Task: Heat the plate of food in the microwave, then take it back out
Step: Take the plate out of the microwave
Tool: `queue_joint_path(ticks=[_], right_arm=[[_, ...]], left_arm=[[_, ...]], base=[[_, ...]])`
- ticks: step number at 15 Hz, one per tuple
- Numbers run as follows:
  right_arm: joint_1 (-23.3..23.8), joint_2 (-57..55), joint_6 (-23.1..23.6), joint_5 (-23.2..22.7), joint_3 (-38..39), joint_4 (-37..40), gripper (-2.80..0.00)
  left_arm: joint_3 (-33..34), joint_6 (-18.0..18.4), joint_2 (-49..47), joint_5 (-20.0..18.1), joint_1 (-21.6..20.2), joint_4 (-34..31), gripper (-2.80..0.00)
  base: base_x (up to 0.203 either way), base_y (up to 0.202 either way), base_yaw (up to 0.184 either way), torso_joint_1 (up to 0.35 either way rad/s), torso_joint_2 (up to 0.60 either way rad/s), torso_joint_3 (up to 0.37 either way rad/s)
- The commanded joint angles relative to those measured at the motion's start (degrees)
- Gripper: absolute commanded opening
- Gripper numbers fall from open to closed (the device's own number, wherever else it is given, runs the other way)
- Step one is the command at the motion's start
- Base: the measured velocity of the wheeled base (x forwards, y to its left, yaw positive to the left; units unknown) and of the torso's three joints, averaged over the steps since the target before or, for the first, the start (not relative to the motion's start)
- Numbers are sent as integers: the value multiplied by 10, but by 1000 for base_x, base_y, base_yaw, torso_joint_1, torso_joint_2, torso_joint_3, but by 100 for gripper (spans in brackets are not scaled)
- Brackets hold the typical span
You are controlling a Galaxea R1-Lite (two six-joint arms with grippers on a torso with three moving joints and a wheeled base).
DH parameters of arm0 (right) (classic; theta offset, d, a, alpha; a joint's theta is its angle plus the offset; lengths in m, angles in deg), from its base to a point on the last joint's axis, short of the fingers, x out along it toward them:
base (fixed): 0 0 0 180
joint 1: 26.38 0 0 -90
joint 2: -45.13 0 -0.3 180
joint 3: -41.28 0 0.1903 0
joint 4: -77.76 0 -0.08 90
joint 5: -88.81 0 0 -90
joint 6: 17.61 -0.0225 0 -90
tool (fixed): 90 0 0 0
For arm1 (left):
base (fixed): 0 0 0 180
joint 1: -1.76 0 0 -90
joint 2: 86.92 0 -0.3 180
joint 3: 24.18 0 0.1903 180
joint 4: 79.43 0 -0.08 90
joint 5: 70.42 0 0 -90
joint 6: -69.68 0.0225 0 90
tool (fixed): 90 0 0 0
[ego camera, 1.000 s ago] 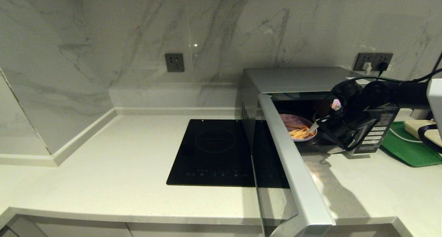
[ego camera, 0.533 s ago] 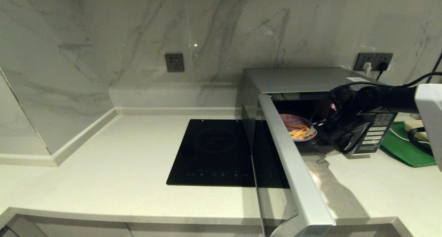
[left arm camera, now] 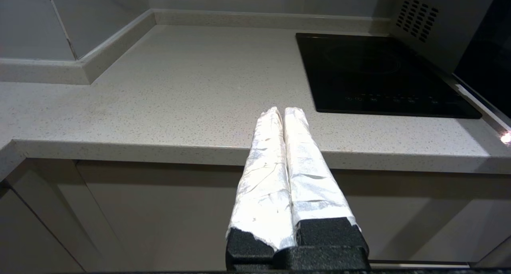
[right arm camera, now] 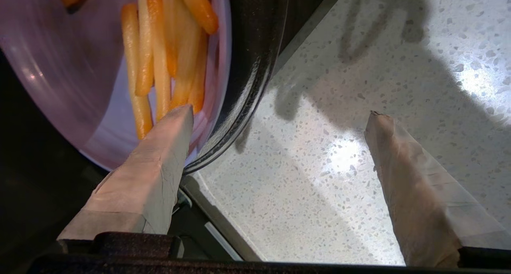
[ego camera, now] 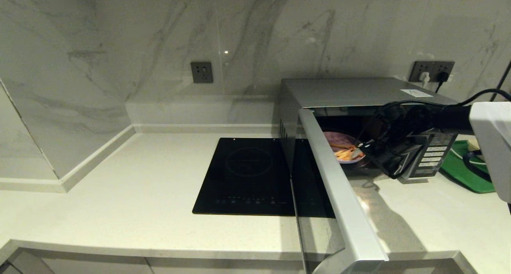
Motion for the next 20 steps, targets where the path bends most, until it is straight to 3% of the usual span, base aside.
queue_joint_path(ticks=[1, 20], right_arm=[[0, -4, -3, -1, 0, 2, 0], [0, -7, -5, 24, 4, 8, 0]], left_arm=[[0, 0, 0, 0, 0, 0, -280], [0, 0, 0, 1, 0, 0, -280]], base=[[0, 0, 0, 0, 0, 0], [0, 0, 0, 0, 0, 0]])
